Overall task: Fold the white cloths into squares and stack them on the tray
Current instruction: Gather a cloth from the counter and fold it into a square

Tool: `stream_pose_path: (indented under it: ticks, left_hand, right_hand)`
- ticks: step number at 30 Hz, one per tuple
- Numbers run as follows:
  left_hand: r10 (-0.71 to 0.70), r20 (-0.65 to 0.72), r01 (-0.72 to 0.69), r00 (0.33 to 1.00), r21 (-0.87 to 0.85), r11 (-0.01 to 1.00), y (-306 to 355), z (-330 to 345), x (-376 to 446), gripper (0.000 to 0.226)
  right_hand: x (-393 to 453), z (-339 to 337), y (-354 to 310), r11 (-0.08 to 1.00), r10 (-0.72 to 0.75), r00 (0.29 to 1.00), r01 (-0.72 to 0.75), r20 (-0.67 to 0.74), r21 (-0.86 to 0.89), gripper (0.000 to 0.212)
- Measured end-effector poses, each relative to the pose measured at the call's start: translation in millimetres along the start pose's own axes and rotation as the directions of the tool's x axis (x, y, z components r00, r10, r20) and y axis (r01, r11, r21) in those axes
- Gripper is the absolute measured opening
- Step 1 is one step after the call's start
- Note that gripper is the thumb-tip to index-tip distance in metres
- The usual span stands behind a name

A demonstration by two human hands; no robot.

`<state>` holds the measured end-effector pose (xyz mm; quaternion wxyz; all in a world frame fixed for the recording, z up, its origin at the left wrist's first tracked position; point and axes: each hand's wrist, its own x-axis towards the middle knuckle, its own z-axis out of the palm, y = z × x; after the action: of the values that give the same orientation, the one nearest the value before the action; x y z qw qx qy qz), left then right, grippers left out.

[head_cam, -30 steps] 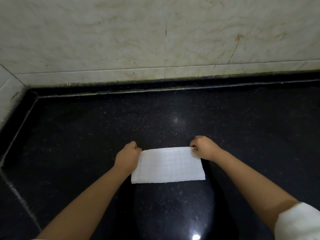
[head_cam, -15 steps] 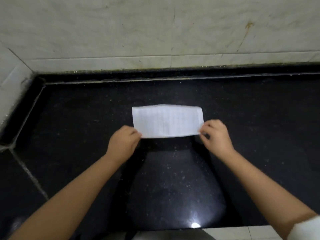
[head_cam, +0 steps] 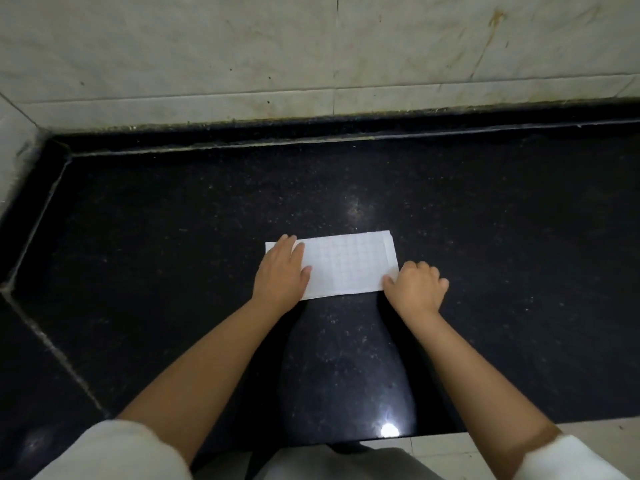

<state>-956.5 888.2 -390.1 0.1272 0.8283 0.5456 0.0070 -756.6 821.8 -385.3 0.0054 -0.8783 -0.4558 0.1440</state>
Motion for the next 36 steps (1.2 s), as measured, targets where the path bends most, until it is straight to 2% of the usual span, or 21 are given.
stream_pose_path:
  ticks: [4, 8, 12, 14, 16, 20, 22, 25, 27, 33, 36]
  left_hand:
    - [-0.068, 0.168, 0.057, 0.983, 0.069, 0.996, 8.9, 18.7, 11.3, 0.064]
    - [-0.08, 0.149, 0.063, 0.986, 0.114, 0.992, 6.3, 28.2, 9.1, 0.066]
    - [-0.069, 0.145, 0.053, 0.987, 0.107, 0.993, 7.2, 26.6, 8.8, 0.066]
    - [-0.064, 0.152, 0.054, 0.986, 0.066, 0.996, 7.9, 24.8, 8.9, 0.065]
    - [-0.064, 0.119, 0.066, 0.991, -0.013, 0.998, 4.8, 19.6, 9.7, 0.063]
    - [-0.151, -0.07, 0.142, 0.986, -0.117, 0.983, -26.1, 1.8, -2.5, 0.054]
    - [-0.227, -0.118, 0.206, 0.967, -0.167, 0.964, -51.6, -4.8, -18.0, 0.052]
    - [-0.321, -0.138, 0.289, 0.937, -0.21, 0.934, -86.0, -7.7, -46.0, 0.049]
    - [-0.347, -0.137, 0.311, 0.928, -0.233, 0.922, -100.9, -5.1, -62.9, 0.047]
    - [-0.346, -0.135, 0.295, 0.928, -0.297, 0.908, -115.4, 4.5, -83.7, 0.042]
    - [-0.31, -0.165, 0.241, 0.936, -0.341, 0.909, -108.1, 7.0, -81.6, 0.04]
  right_hand:
    - [0.9, 0.6, -5.2, 0.994, 0.1, 0.992, -0.103, 0.072, 0.04, 0.037]
    - [-0.7, -1.2, -11.9, 0.99, 0.121, 0.987, -0.128, 0.108, 0.062, 0.033]
    - [-3.2, -4.6, -17.6, 0.984, 0.115, 0.993, -0.119, 0.04, 0.129, 0.028]
    - [-2.6, -11.1, -22.2, 0.963, 0.085, 0.996, -0.081, -0.006, 0.257, 0.022]
    - [-2.9, -20.5, -32.6, 0.909, 0.034, 0.998, -0.008, -0.055, 0.416, 0.006]
    - [-18.7, -32.0, -79.4, 0.789, -0.12, 0.971, 0.219, -0.207, 0.574, 0.009]
    - [-31.9, -26.4, -105.8, 0.764, -0.248, 0.927, 0.365, -0.281, 0.531, 0.003]
    - [-50.6, 4.2, -130.6, 0.76, -0.498, 0.84, 0.543, -0.218, 0.357, 0.016]
    - [-58.1, 33.6, -132.2, 0.727, -0.625, 0.753, 0.657, -0.207, 0.198, 0.009]
    - [-55.8, 55.5, -119.1, 0.686, -0.687, 0.691, 0.719, -0.227, 0.112, 0.008]
    - [-51.3, 54.0, -111.4, 0.656, -0.693, 0.662, 0.743, -0.286, 0.131, 0.024]
